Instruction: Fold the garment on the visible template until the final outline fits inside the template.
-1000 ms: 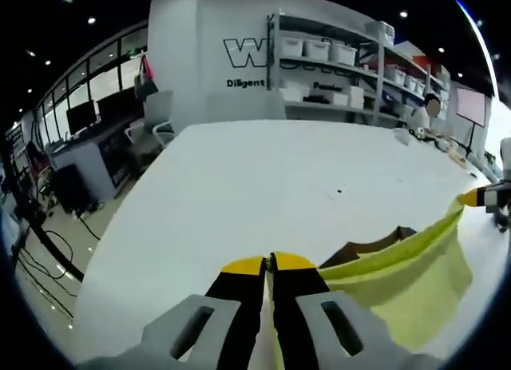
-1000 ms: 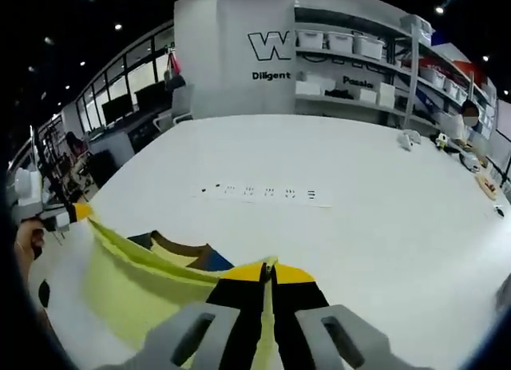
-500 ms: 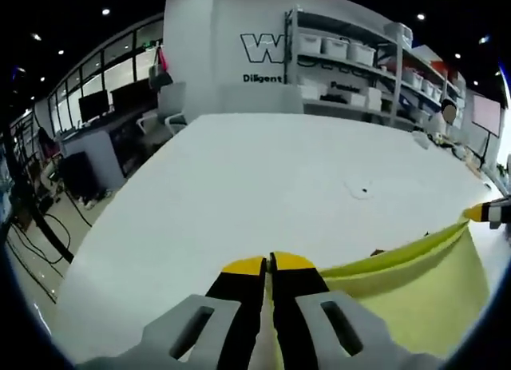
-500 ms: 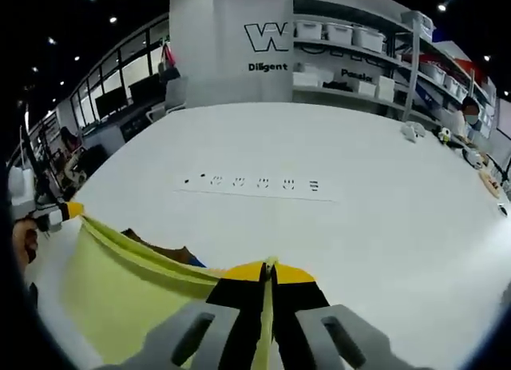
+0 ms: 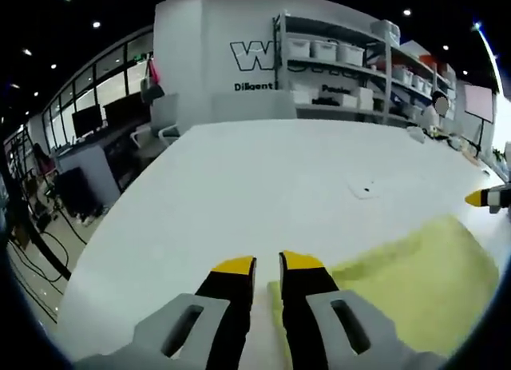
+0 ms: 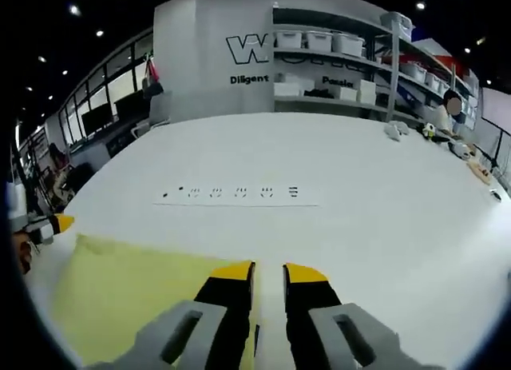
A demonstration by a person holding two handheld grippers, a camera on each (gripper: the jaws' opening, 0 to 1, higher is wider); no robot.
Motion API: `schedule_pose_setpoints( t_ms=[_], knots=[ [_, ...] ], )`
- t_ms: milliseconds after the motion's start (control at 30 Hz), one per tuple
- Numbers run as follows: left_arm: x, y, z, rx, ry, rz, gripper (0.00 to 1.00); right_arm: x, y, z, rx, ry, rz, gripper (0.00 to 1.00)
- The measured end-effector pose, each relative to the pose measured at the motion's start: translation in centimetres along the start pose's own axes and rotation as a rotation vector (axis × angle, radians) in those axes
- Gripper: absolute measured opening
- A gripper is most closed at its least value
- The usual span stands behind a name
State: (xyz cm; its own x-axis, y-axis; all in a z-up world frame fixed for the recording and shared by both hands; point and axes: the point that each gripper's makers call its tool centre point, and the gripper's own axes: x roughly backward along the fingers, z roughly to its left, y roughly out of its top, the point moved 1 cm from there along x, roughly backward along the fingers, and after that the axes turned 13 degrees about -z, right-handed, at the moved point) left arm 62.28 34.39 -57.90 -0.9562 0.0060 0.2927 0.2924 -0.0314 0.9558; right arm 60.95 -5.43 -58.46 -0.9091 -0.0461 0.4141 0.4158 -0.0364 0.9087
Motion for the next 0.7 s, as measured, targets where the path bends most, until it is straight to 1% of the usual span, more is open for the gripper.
schedule_pose_setpoints(
  t_ms=[67, 167, 267, 400, 500, 600, 667, 700],
  knots=[
    [0.3, 0.2, 0.1, -0.003, 0.001, -0.004, 0.16, 0.7, -0.4, 0.1, -0.016, 0.009, 0.012, 0.18],
    [1.0, 0.2, 0.2, 0.006, -0.004, 0.01, 0.17, 1.7, -0.8, 0.1, -0.029, 0.013, 0.021, 0.15],
    [1.9, 0.3, -0.3, 0.005, -0.028, 0.022, 0.19, 2.7, -0.9, 0.3, -0.028, 0.022, 0.019, 0.19],
    [2.5, 0.5, -0.4, -0.014, -0.051, 0.026, 0.26, 3.8, -1.3, 0.5, -0.022, 0.039, 0.026, 0.2],
    [3.2, 0.7, -0.2, 0.0, -0.062, 0.036, 0.32, 4.8, -1.5, 0.6, -0.029, 0.055, 0.04, 0.22],
    [4.3, 1.0, -0.5, 0.008, -0.085, 0.031, 0.36, 5.9, -1.6, 1.1, -0.039, 0.084, 0.038, 0.24],
    [4.9, 1.2, -0.6, 0.009, -0.098, 0.023, 0.41, 6.6, -1.9, 1.5, -0.037, 0.103, 0.043, 0.26],
    [5.2, 1.3, -0.6, 0.017, -0.101, 0.01, 0.44, 6.9, -2.0, 1.7, -0.037, 0.115, 0.045, 0.26]
  ],
)
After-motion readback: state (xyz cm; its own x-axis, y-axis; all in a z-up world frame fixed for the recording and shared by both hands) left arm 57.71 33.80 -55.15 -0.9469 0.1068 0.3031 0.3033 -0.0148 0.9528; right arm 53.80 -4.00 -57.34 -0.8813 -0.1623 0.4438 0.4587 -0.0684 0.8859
